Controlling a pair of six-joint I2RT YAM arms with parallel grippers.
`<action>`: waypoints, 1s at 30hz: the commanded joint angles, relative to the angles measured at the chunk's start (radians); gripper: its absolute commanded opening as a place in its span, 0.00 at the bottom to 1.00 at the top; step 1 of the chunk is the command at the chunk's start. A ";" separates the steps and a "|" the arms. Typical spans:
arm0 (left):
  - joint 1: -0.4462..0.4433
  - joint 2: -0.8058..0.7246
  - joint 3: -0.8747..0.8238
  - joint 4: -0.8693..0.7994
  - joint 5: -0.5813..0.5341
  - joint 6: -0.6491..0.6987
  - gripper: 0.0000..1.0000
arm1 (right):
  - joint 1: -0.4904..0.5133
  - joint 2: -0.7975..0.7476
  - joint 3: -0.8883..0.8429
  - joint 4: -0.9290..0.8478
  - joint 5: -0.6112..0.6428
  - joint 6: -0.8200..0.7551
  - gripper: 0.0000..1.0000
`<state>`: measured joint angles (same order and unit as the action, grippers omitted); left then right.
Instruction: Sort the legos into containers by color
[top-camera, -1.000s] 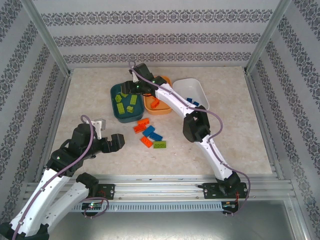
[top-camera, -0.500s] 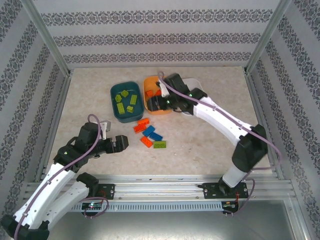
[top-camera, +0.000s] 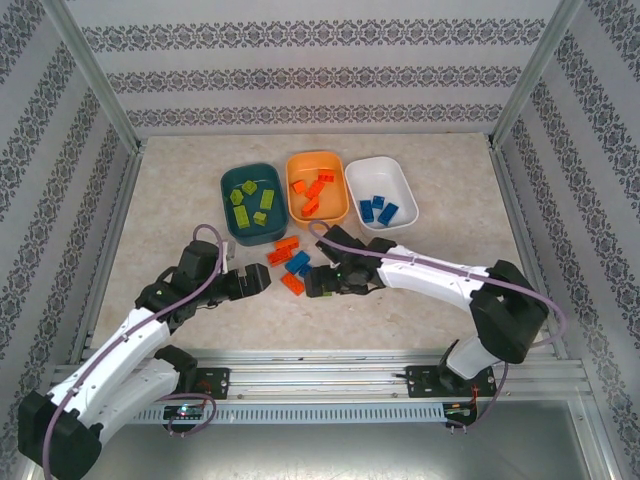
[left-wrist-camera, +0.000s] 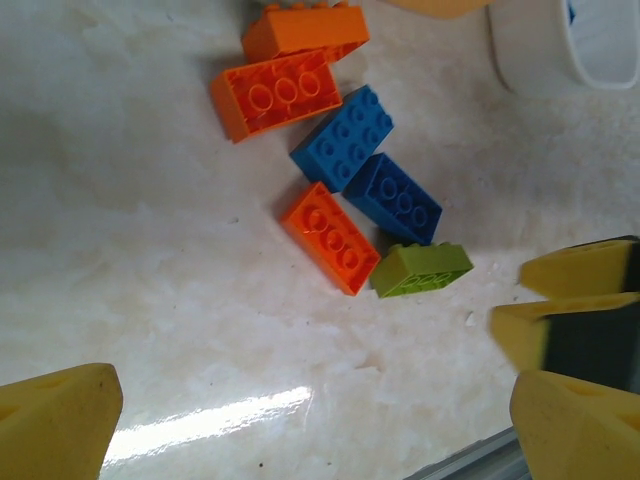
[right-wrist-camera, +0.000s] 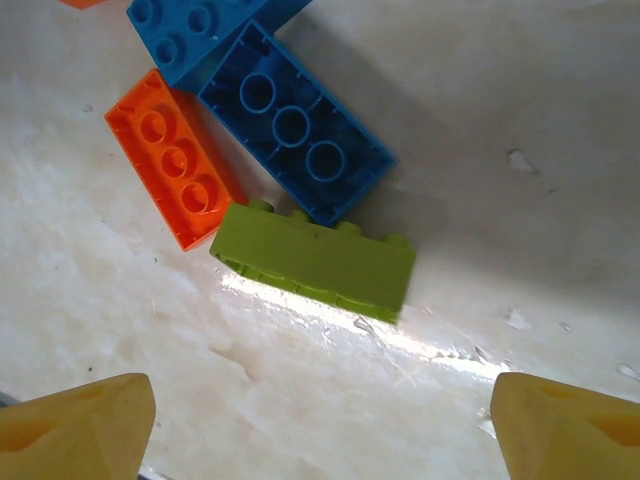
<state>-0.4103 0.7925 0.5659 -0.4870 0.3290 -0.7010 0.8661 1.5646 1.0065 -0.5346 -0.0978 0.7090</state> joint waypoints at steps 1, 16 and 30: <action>0.003 -0.058 -0.009 0.008 -0.017 -0.007 1.00 | 0.027 0.065 0.035 0.042 0.060 0.050 0.92; 0.007 -0.146 0.013 -0.109 -0.054 0.043 1.00 | 0.059 0.242 0.142 0.045 0.091 0.063 0.90; 0.010 -0.171 0.023 -0.135 -0.058 0.049 1.00 | 0.059 0.241 0.130 0.021 0.129 0.049 0.62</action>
<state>-0.4103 0.6334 0.5659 -0.5903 0.2802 -0.6731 0.9146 1.8072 1.1316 -0.4885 -0.0032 0.7586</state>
